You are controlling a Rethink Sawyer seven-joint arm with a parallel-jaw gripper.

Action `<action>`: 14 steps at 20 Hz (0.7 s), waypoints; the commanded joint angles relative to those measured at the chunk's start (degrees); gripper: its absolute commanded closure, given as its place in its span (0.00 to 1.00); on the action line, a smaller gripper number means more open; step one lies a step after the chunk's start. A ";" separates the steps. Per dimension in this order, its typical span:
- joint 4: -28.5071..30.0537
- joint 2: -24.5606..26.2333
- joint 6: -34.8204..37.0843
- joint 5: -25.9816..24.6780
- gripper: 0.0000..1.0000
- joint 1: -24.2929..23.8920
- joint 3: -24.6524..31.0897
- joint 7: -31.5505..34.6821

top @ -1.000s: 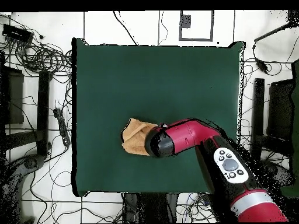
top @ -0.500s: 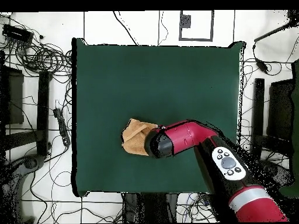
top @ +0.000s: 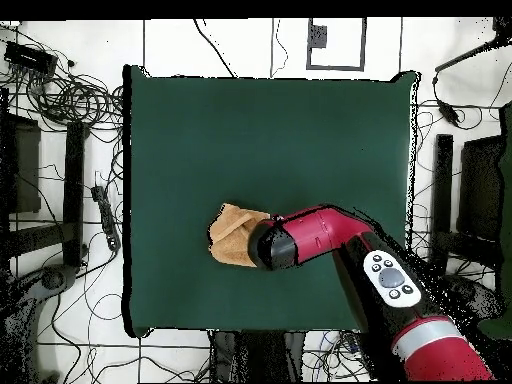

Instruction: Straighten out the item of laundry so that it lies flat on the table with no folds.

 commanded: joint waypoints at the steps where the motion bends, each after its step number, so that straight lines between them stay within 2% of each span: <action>1: -3.55 3.16 -1.85 0.19 0.00 0.05 2.06 1.07; 6: -6.05 5.11 -1.27 -0.01 0.00 -0.70 2.79 -0.64; 14: -6.97 5.99 -0.53 -0.46 0.00 -0.81 3.07 -1.60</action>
